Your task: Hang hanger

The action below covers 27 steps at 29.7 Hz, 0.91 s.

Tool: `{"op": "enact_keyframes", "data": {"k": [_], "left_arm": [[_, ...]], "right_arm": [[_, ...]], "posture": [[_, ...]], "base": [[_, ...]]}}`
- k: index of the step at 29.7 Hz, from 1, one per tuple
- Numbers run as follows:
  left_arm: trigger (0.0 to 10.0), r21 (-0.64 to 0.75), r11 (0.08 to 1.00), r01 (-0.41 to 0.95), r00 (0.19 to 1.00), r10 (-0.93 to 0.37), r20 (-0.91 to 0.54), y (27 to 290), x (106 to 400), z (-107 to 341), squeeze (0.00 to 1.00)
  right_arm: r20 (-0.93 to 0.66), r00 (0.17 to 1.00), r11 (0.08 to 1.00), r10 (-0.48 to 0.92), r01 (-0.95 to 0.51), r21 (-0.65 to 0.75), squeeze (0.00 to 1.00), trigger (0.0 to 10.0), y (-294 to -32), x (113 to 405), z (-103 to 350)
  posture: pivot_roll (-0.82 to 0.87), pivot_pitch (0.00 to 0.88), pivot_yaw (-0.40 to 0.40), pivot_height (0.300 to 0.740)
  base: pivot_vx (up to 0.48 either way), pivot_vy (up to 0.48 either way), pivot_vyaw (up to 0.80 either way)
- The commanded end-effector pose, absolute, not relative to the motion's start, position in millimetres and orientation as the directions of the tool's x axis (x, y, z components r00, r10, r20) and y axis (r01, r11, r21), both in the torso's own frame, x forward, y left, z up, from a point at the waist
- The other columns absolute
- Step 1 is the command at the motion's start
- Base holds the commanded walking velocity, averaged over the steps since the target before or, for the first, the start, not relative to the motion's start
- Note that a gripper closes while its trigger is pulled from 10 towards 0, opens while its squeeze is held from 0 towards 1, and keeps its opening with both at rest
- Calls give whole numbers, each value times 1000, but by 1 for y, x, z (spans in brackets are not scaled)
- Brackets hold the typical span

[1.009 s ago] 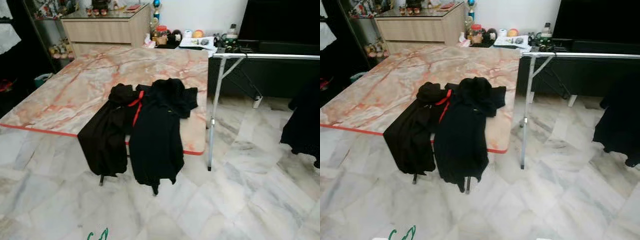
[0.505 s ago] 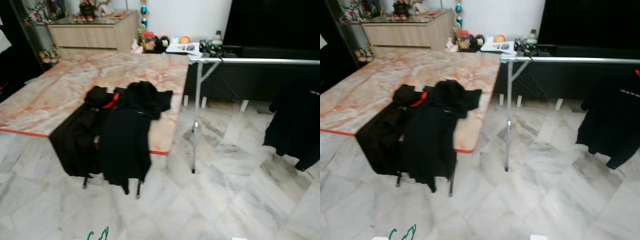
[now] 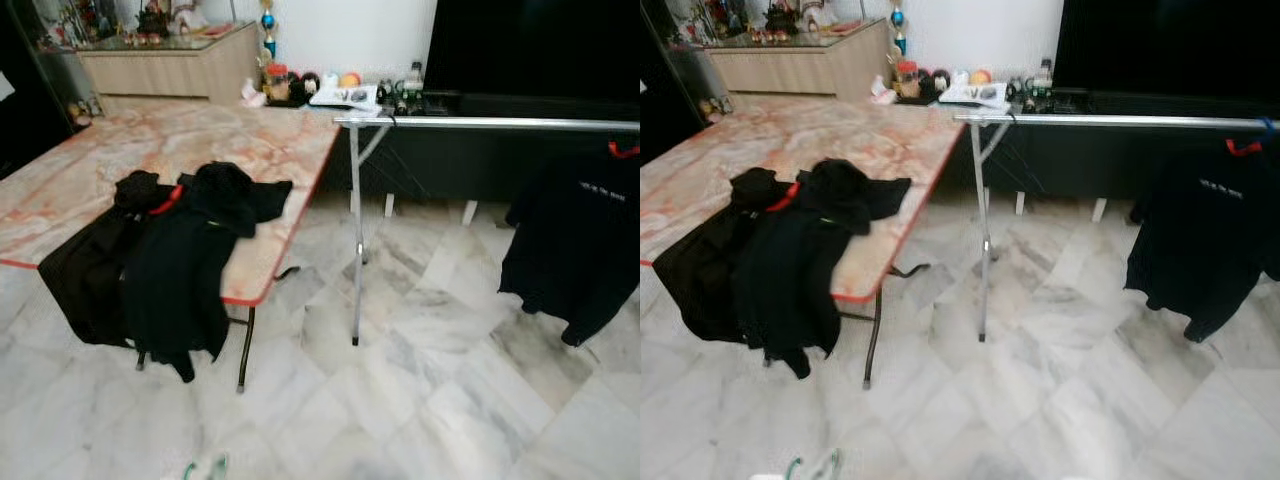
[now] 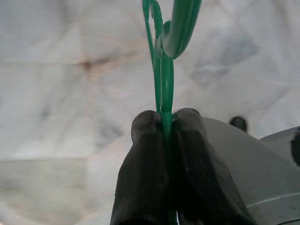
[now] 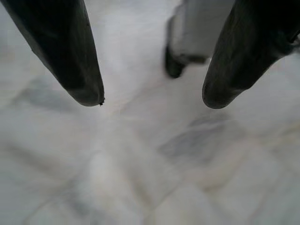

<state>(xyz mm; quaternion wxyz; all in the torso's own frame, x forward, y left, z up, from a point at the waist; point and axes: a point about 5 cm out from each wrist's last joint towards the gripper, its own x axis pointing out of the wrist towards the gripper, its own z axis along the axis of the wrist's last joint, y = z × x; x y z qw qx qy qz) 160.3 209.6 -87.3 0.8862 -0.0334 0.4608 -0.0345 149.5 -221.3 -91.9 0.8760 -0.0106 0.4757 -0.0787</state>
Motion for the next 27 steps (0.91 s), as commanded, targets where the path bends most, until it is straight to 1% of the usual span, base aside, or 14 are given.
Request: {"op": "enact_keyframes", "data": {"k": [1, 7, 11, 16, 22, 27], "left_arm": [[10000, -69, 997, 34, 552, -76, -830, 217, 154, -89, 0], [10000, -75, 997, 35, 551, -81, -830, 216, 154, -89, 0], [10000, -75, 997, 36, 552, -82, -830, 215, 155, -89, 0], [10000, -74, 996, 39, 549, -83, -831, 215, 154, -89, 0], [10000, -59, 997, 43, 541, -73, -838, 216, 153, -90, 0], [10000, -65, 998, 28, 546, -69, -835, 216, 153, -90, 0]], "right_arm": [[-836, 534, 988, -127, 141, -61, 0, 10000, -212, 149, -94], [-828, 547, 990, -122, 129, -60, 0, 10000, -206, 152, -94], [-824, 554, 990, -119, 125, -58, 0, 10000, -203, 155, -93], [-821, 557, 989, -129, 131, -67, 0, 10000, -213, 156, -91], [-821, 554, 988, -138, 138, -74, 0, 10000, -221, 155, -90], [-824, 552, 989, -129, 131, -67, 0, 10000, -211, 153, -92]], "posture": [[52, 26, 58, 740], [54, 38, 55, 740], [54, 39, 56, 740], [56, 38, 57, 740], [60, 39, 58, 740], [60, 40, 58, 740]], "base": [[0, -480, -675], [0, -480, -717], [0, -480, 0], [0, -480, 0], [0, 0, 0], [0, 0, 0]]}}
